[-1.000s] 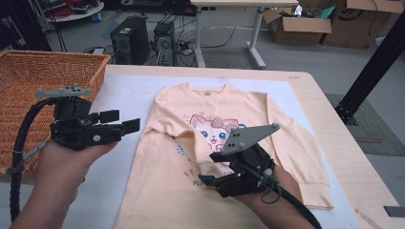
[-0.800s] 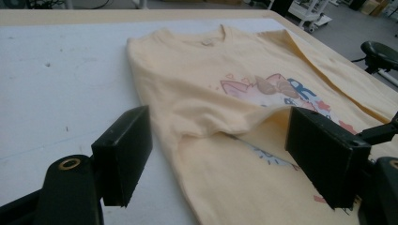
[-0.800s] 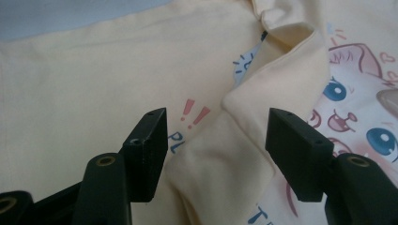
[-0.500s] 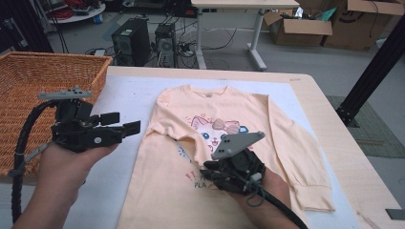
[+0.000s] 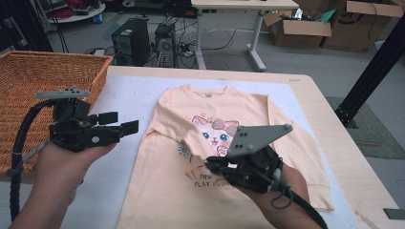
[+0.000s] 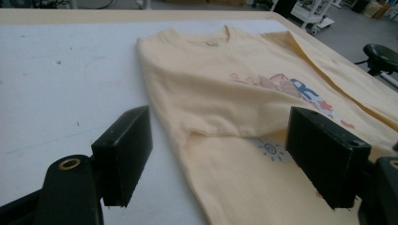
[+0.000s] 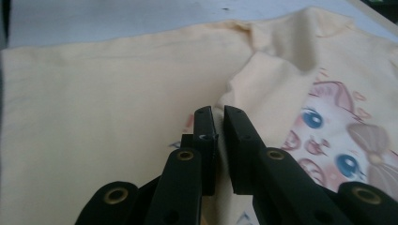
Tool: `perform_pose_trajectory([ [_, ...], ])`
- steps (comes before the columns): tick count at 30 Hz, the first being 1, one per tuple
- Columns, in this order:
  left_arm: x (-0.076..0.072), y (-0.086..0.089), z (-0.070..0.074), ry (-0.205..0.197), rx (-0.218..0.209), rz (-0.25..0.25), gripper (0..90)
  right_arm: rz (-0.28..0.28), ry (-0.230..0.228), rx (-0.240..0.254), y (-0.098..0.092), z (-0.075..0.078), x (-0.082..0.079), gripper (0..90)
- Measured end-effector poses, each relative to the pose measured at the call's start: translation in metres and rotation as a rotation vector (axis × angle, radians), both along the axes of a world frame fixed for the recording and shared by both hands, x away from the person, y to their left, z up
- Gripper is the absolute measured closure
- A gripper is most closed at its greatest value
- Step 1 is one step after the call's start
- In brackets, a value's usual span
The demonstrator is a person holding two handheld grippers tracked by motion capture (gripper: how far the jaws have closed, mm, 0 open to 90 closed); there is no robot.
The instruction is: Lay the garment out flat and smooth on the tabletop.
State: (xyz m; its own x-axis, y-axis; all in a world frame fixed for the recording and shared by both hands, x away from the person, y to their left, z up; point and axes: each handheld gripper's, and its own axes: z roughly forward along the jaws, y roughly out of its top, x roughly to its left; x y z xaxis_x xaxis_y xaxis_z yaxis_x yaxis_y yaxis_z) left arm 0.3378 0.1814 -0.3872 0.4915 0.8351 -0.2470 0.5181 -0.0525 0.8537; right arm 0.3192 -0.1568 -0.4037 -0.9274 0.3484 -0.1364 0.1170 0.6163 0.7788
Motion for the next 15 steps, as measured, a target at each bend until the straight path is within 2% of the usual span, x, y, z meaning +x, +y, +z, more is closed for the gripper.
perform_pose_trajectory([
  [4,-0.003,-0.001,0.001,-0.003,-0.001,-0.003,24.0,0.063,0.026,-0.056,0.014,-0.016,-0.012,76.6],
  [6,-0.004,-0.001,0.001,-0.002,0.002,-0.005,24.0,0.076,0.049,-0.079,0.017,-0.025,-0.015,70.5],
  [8,-0.005,-0.002,0.001,-0.001,0.003,-0.007,24.0,0.077,0.065,-0.080,0.016,-0.029,-0.018,63.3],
  [11,-0.005,-0.003,0.001,-0.002,0.003,-0.008,24.0,0.056,0.059,-0.054,0.008,-0.022,-0.020,58.8],
  [15,-0.005,-0.004,0.001,-0.005,-0.001,-0.008,24.0,0.003,0.031,-0.008,-0.010,-0.005,-0.014,58.9],
])
